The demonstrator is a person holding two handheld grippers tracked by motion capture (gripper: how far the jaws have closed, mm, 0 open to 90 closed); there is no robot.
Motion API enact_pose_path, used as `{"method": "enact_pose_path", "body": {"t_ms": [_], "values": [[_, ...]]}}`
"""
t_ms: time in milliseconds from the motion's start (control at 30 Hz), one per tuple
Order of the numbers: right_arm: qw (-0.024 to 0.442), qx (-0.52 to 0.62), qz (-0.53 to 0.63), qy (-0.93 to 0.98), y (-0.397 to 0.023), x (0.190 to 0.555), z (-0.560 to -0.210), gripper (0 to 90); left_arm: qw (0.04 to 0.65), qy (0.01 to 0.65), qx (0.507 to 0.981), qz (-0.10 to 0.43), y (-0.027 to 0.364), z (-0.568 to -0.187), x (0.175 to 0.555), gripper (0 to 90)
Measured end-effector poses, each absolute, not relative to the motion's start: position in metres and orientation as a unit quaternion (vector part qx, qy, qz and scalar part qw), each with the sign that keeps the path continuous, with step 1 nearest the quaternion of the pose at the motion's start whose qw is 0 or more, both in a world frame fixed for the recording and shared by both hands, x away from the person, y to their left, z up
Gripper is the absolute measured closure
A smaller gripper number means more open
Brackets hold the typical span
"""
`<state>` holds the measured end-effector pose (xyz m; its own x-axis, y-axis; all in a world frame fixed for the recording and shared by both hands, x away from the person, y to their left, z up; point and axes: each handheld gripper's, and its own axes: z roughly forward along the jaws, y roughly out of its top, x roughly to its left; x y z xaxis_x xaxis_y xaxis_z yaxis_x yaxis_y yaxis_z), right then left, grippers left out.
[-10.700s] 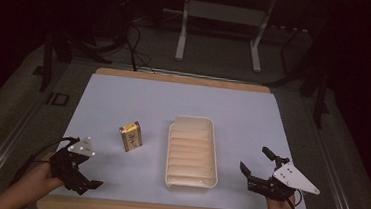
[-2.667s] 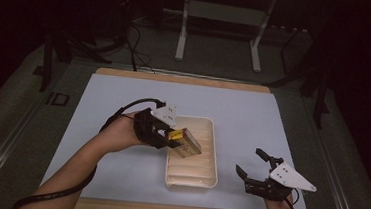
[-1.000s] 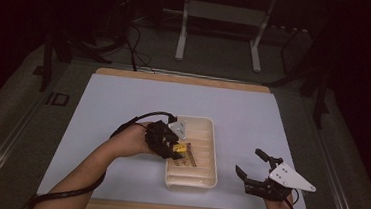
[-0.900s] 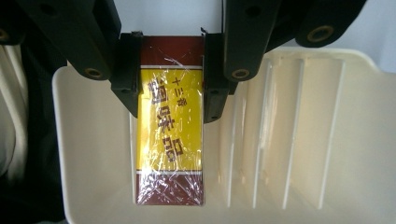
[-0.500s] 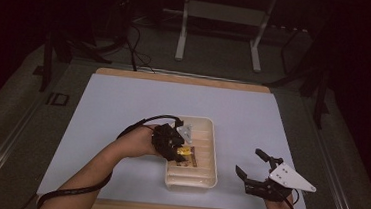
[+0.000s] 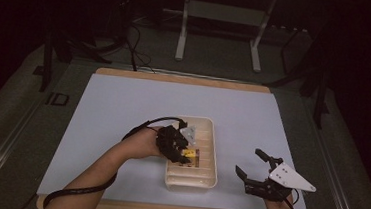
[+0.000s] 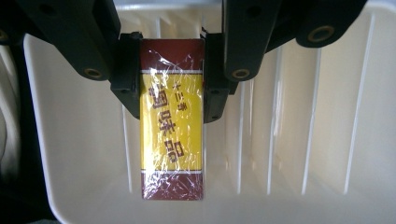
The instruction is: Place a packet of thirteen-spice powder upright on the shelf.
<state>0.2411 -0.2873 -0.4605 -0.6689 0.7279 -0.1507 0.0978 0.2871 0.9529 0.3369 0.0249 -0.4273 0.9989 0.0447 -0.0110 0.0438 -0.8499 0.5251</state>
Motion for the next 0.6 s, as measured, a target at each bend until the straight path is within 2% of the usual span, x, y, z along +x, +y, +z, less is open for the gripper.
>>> {"method": "enact_pose_path", "body": {"t_ms": [467, 600], "values": [[0.298, 0.277, 0.530, 0.744, -0.2879, 0.2410, -0.4601, 16.2, 0.285, 0.021, 0.958, 0.016, 0.0167, -0.4315, 0.3349, 66.3], [0.299, 0.277, 0.531, 0.743, -0.2881, 0.2408, -0.4599, 16.2, 0.290, 0.026, 0.957, 0.009, 0.0166, -0.4319, 0.3354, 63.0]]}}
